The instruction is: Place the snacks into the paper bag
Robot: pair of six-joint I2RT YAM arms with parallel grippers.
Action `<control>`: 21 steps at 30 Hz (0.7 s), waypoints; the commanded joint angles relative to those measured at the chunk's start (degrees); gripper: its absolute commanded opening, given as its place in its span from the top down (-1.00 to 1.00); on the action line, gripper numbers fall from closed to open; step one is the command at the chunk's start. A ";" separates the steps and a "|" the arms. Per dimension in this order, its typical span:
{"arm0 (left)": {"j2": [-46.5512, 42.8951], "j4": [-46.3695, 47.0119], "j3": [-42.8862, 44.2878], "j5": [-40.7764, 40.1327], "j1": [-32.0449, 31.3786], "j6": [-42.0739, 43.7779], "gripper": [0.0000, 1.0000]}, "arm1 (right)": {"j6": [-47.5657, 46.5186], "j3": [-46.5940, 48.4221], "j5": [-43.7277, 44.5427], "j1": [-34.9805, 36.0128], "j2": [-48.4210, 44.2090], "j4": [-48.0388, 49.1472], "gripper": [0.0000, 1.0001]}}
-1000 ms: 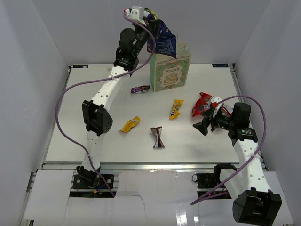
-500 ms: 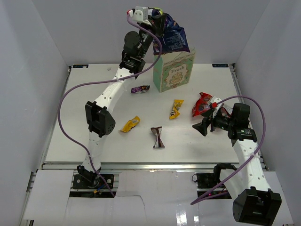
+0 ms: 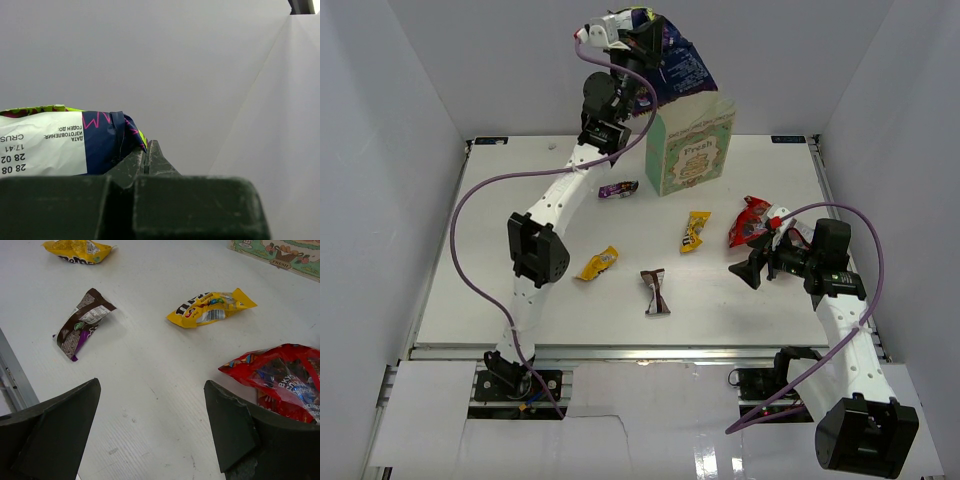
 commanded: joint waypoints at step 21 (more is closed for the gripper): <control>1.12 15.28 5.79 -2.86 -0.39 -10.44 1.00 | 0.34 -0.41 -1.75 -0.28 0.09 2.21 -0.80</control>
